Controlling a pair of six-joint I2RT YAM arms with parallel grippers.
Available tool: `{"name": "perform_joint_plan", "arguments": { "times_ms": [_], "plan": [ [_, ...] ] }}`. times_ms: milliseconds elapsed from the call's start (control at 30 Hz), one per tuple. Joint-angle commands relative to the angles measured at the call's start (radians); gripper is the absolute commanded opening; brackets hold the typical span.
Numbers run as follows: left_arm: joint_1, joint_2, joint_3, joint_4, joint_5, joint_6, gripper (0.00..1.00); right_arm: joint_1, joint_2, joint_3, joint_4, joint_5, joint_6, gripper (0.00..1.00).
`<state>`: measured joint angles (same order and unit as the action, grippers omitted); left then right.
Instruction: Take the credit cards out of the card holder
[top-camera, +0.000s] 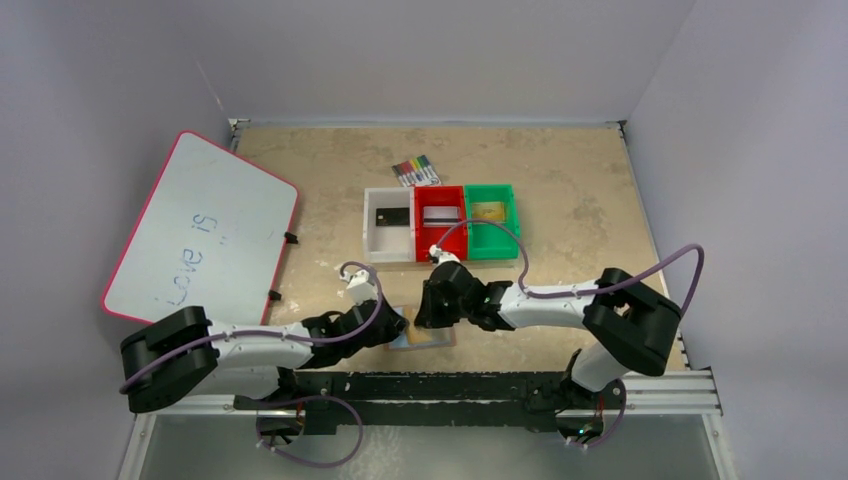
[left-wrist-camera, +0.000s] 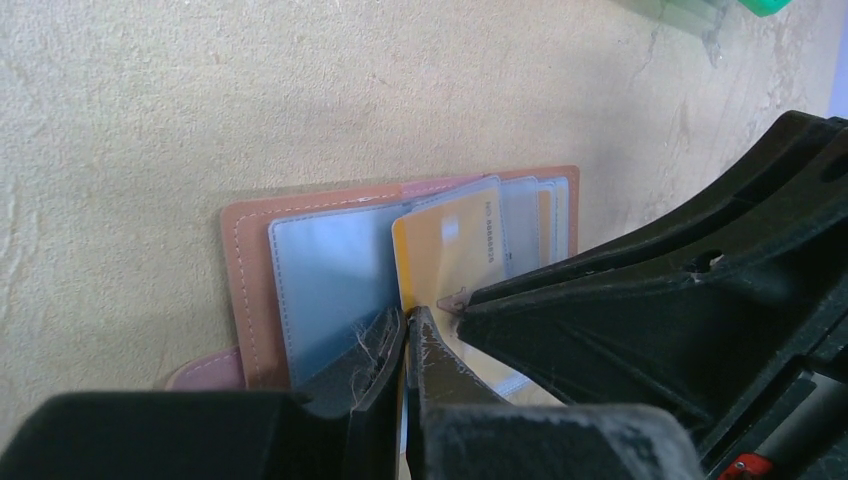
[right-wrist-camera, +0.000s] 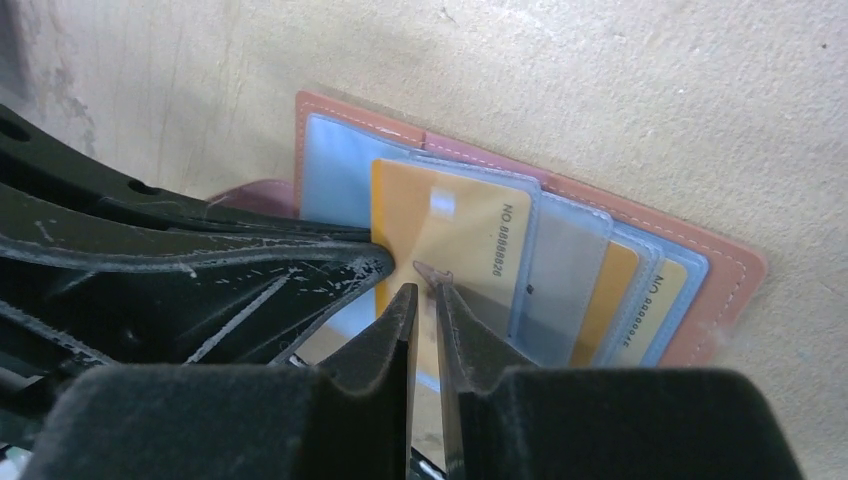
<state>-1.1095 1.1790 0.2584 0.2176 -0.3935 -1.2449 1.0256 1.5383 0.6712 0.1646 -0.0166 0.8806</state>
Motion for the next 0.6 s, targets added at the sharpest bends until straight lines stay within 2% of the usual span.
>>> {"name": "perform_joint_plan", "arguments": {
  "times_ms": [0,133,233,433,567],
  "plan": [
    [-0.001,-0.026,-0.004,-0.047,-0.02,0.011,0.0,-0.001,-0.004,-0.011,-0.089,0.077,0.024,0.16],
    [-0.001,-0.048,0.0,-0.095,-0.033,0.014,0.0,0.0,-0.04,-0.043,-0.138,0.077,0.072,0.16],
    [-0.001,-0.068,-0.016,-0.054,-0.021,0.008,0.08,-0.001,-0.042,-0.051,-0.11,0.06,0.068,0.18],
    [0.001,-0.024,-0.093,0.216,0.062,-0.062,0.16,-0.001,0.073,-0.037,-0.036,0.031,0.024,0.19],
    [0.0,0.023,-0.176,0.405,0.08,-0.133,0.17,-0.001,0.05,-0.087,-0.018,0.011,0.07,0.18]
  ]
}}
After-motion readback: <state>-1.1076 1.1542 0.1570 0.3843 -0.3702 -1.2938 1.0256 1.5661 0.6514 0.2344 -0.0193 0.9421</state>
